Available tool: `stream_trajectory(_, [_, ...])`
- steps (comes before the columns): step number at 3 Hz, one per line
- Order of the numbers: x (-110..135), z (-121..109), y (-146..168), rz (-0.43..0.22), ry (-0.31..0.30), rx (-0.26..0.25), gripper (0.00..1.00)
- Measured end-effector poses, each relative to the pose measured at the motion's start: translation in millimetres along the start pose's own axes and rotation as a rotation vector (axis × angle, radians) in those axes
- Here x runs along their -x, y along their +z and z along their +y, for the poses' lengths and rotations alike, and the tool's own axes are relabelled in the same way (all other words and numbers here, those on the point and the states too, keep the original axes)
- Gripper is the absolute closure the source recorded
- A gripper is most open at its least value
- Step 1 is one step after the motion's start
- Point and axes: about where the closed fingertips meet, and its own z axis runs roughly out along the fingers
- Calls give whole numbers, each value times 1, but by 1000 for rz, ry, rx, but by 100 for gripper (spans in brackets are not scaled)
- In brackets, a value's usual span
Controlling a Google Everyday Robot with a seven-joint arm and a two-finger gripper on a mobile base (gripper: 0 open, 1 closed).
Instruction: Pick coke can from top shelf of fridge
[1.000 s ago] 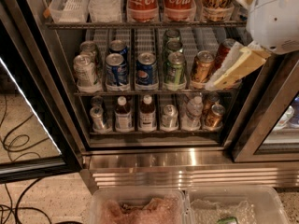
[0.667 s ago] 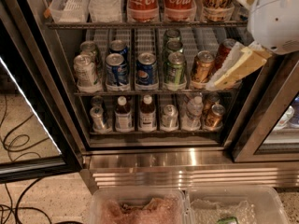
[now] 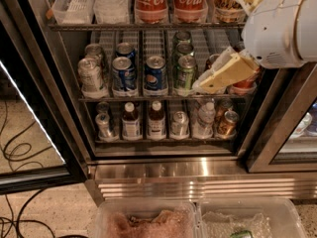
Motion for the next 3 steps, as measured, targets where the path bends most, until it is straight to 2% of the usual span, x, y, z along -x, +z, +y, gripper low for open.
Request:
stream_trajectory(1, [1,-10,1,-6,57,-40,0])
stream_trajectory(2, [2,-8,-3,-33,64,-41,0])
stream_trajectory(3, [10,-13,2,-90,74,-48,0])
